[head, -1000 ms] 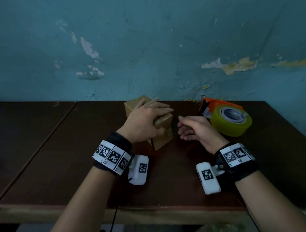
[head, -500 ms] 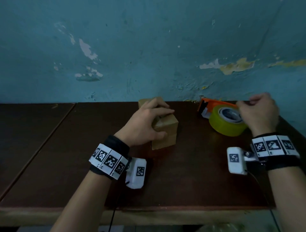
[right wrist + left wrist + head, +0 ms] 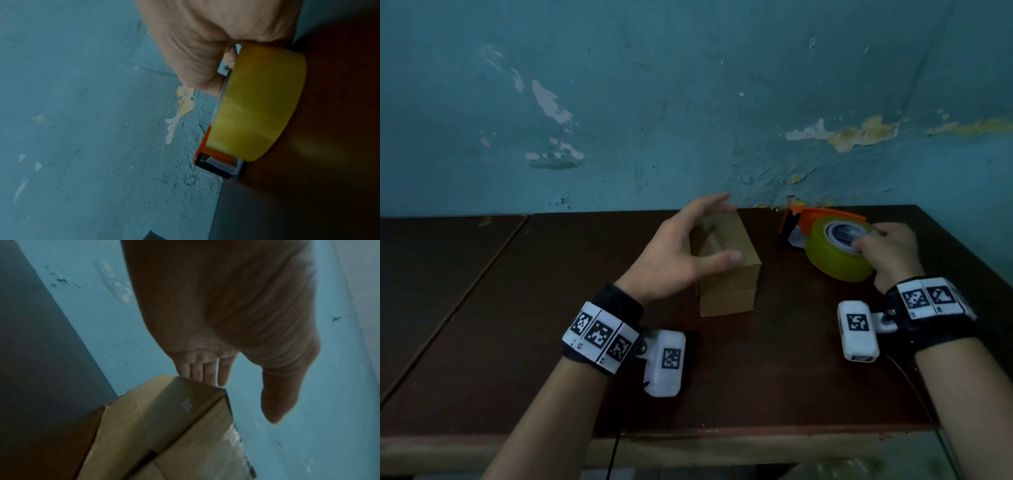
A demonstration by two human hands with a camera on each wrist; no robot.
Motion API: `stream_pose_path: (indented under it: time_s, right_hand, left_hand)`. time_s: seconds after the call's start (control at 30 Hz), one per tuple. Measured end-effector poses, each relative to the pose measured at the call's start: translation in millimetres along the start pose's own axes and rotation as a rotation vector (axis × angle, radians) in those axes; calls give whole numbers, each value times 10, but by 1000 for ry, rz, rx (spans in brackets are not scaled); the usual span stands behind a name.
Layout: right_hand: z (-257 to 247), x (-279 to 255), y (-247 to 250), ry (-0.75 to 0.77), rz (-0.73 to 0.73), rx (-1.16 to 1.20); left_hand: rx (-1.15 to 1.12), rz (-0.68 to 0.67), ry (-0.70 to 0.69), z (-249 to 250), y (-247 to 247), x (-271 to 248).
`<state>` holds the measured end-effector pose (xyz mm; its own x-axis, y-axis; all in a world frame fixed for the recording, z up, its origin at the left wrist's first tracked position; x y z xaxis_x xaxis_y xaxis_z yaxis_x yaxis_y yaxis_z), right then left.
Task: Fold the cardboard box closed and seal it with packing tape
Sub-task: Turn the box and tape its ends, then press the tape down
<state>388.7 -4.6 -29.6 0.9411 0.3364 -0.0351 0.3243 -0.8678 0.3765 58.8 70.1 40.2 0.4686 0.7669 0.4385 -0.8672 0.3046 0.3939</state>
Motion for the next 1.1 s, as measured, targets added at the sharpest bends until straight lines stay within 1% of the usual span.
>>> stream_pose_path:
  time_s: [0.1,0.17,0.3,0.33,0.4,0.43,0.47,0.53,0.57,0.6,0.63,0.67,0.7,0.77,0.83,0.9,1.0,1.1]
  right_hand:
    - [43,-3,34,-52,99,140]
    - [39,-38,38,-78,115,205]
    - [-12,-110,75,-143,100,357]
    - [-12,-135,41,-179,43,385]
    - [-13,-170,-91,-261,-120,484]
    - [-21,-158,-123,-263,-169,516]
    - [-40,-210,-163,-288,-254,558]
    - [-61,-282,-227,-340,-341,578]
    - [-55,-354,-301,-429,-430,636]
    - [-84,-392,-321,-460,-474,719]
    - [-89,-430,-351,-507,-517,758]
    - [-124,-483,-388,-514,-567,767]
    - [-220,-515,-398,-463,-566,786]
    - [-411,-515,-329,-257,-489,806]
    - [-607,-561,-232,-37,-407,829]
    - [-730,-673,-203,113,-408,835]
    - [-822,-866,-219,245,-436,815]
    - [-890,-1031,-225,302,-448,838]
  left_hand:
    - [-200,137,59,-4,152,8]
    - [-290,216,97,-4,238,1]
    - [-415,365,160,-54,447,-1]
    - [-455,392,175,-71,492,4]
    - [-532,436,205,-90,559,7]
    - [-557,451,216,-96,581,4]
    - [-572,456,221,-94,590,1]
    - [-572,456,220,-94,591,-3]
    - [-557,461,218,-92,593,-4]
    - [-533,470,218,-88,606,-4]
    - [-507,479,223,-85,617,0]
    - [-488,478,234,-81,618,5]
    - [-476,461,249,-66,607,12]
    - [-473,393,291,-18,552,18]
    - [-499,298,344,59,464,20]
    - [-535,187,402,147,338,13]
    - [-557,50,506,194,160,-37]
    - [-578,-23,567,173,57,-81]
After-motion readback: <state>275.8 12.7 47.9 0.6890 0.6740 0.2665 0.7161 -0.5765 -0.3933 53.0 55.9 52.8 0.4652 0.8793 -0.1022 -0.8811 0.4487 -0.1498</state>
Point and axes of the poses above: each hand's wrist, its own x-axis towards the middle knuckle, its own y-axis out of the back of the hand, z = x × y, the point moved 9 cm from there along x, towards the middle knuckle, and after that the axes turned 14 degrees about z, right-handed, at the moved point
